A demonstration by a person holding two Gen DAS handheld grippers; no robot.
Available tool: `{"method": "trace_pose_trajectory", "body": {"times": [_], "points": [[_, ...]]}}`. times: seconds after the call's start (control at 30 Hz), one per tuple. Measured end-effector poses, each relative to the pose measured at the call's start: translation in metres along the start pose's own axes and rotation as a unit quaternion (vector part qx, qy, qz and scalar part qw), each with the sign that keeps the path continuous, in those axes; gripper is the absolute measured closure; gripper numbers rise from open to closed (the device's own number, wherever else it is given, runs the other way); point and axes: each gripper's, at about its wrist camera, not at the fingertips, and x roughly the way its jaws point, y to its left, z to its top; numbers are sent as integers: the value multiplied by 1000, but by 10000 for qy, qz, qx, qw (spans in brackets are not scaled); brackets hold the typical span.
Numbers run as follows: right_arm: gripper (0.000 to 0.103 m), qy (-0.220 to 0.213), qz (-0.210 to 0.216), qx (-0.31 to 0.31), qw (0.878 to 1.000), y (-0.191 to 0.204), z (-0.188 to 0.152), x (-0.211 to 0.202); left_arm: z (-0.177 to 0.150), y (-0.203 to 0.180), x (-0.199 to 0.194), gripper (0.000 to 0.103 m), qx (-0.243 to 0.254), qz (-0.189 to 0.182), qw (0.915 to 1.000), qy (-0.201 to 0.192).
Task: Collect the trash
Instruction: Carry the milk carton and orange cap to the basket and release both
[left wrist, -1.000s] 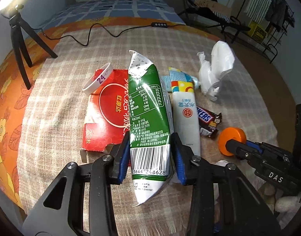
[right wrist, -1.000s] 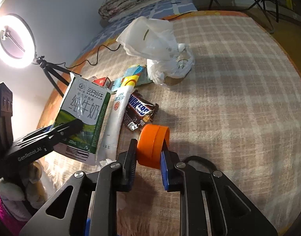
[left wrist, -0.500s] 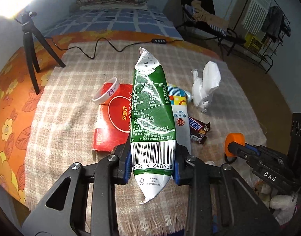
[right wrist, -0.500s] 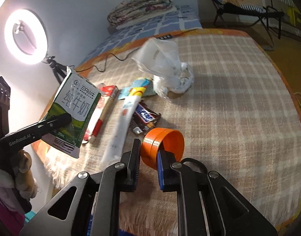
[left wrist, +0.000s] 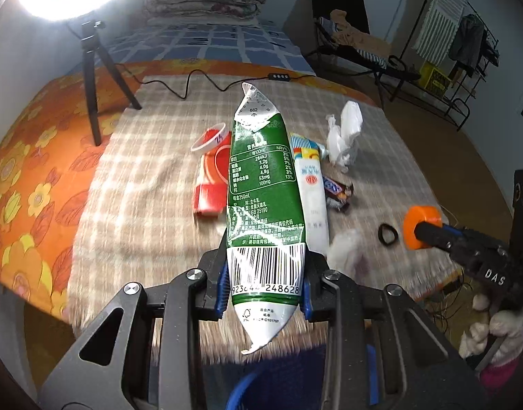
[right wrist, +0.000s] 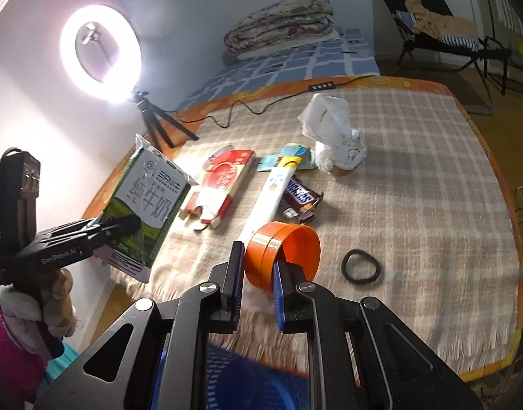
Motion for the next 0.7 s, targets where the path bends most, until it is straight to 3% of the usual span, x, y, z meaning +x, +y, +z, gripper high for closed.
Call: {"method": "trace_pose_trajectory", "body": {"times": [0.33,0.7], "points": [[90,270,170,-195,9993,26,-56,-28,-61,-18,-28,72,209,-156,9994,237],[90,755,221,-259,9966,40,-115,-24,-137,-42,-16,72,463,-205,9949,875]]}}
